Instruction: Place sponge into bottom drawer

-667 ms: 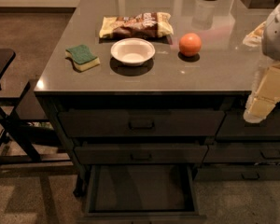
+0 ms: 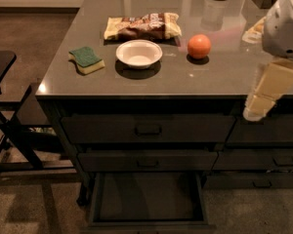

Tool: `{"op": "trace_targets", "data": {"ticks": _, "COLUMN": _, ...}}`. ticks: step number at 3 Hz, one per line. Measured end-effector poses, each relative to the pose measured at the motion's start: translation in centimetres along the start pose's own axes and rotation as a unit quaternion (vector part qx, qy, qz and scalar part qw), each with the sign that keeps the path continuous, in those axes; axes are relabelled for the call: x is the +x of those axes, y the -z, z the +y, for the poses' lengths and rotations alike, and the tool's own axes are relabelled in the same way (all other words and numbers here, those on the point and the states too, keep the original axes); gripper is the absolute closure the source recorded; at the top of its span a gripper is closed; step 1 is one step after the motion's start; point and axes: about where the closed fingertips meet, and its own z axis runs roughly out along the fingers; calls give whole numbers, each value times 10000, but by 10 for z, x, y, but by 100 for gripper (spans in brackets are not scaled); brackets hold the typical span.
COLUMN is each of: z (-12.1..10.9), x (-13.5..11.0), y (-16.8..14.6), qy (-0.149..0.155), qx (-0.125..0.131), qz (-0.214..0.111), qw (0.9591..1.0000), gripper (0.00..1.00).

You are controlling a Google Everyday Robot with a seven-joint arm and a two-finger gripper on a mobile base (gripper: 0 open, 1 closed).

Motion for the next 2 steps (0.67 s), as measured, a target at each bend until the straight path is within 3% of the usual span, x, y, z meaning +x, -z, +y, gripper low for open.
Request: {"op": "trace_targets", "data": {"ticks": 2, "z": -23, "x": -81, "y": -17, "qy": 749, "qx": -86, "qz": -466, "qw": 9961, "gripper": 0}}
